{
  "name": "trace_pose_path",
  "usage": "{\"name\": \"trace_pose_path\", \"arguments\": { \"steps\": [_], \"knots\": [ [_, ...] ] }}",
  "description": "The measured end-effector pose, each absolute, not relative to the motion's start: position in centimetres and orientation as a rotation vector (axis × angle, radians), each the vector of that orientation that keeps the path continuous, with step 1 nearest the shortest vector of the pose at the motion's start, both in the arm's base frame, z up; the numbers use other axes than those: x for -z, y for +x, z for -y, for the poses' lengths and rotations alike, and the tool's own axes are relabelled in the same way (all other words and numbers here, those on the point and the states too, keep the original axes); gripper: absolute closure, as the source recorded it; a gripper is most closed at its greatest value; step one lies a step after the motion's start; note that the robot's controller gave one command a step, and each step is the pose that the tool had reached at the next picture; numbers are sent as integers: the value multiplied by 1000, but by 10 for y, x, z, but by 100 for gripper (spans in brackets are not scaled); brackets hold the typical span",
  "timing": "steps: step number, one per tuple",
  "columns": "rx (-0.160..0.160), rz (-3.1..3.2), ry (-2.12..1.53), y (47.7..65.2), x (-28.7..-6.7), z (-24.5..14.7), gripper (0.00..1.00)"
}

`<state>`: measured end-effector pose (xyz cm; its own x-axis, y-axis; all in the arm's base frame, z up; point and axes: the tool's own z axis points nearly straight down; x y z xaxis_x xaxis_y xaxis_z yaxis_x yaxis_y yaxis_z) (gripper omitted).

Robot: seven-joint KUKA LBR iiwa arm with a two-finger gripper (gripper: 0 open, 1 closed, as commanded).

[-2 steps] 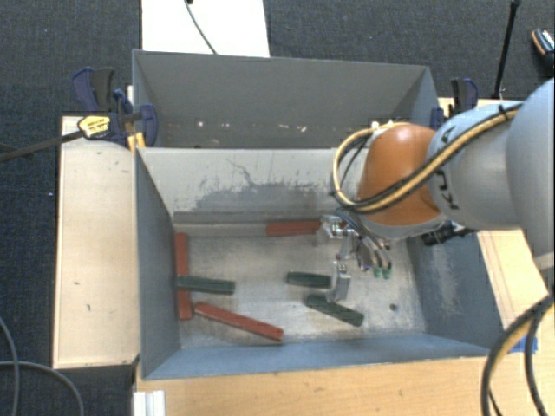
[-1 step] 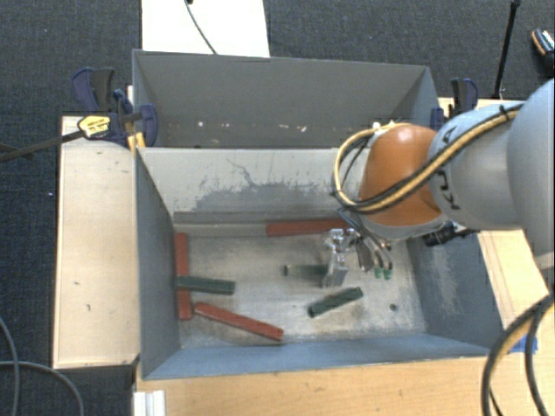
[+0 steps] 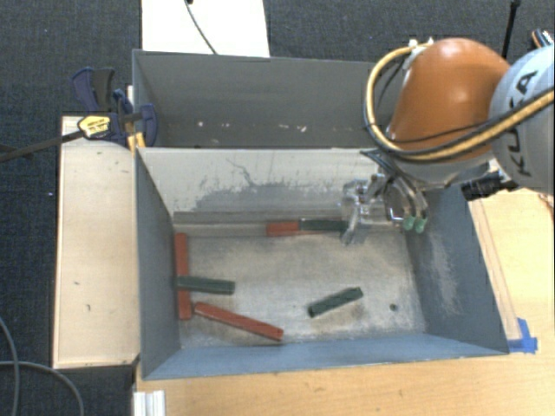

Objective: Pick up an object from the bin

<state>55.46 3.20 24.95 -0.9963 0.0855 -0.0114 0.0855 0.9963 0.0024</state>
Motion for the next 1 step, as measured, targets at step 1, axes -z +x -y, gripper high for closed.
{"name": "trace_pose_path", "arguments": {
  "steps": [1],
  "knots": [
    [-1,-3135,135,553,-245,-31,0]
  ]
}}
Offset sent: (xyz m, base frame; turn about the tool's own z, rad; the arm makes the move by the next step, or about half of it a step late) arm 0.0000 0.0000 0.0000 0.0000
